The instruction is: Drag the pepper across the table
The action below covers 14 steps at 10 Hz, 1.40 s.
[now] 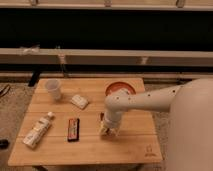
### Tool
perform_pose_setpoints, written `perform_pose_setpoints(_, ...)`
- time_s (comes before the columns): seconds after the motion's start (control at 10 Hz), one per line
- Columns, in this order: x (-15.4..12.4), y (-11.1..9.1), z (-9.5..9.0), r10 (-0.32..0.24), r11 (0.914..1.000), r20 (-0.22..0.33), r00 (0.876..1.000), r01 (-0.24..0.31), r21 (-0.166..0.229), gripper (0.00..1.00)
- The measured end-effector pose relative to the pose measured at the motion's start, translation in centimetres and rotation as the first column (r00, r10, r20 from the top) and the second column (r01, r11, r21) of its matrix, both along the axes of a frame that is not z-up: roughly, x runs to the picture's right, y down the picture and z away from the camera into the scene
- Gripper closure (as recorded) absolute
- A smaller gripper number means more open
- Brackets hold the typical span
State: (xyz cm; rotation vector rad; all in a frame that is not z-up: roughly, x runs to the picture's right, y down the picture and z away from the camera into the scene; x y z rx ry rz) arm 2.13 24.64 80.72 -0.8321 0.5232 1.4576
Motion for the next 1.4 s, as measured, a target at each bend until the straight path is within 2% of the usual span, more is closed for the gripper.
perform_pose_setpoints(0.3,0.6,-1.2,1.6,-0.035,0.9991,0.005,0.999,0.035,0.023,0.36)
perform_pose_setpoints(0.6,0.2,-1.6,2.0,-0.073,0.9967,0.028,0.997,0.072,0.037,0.62)
perform_pose_setpoints(0.8,-1.2,-1.8,1.0,-0.101,0.9941,0.057,0.993,0.098,0.047,0.84)
perform_pose_setpoints(1.0,-1.7,-2.0,-0.1,-0.114,0.9927,0.062,0.992,0.111,0.046,0.99)
perform_pose_setpoints(1.3,-1.5,-1.6,-1.1,-0.152,0.9882,0.045,0.987,0.151,0.026,1.0)
perform_pose_setpoints(1.4,-1.4,-0.8,-1.4,-0.195,0.9808,0.037,0.98,0.195,0.0,1.0)
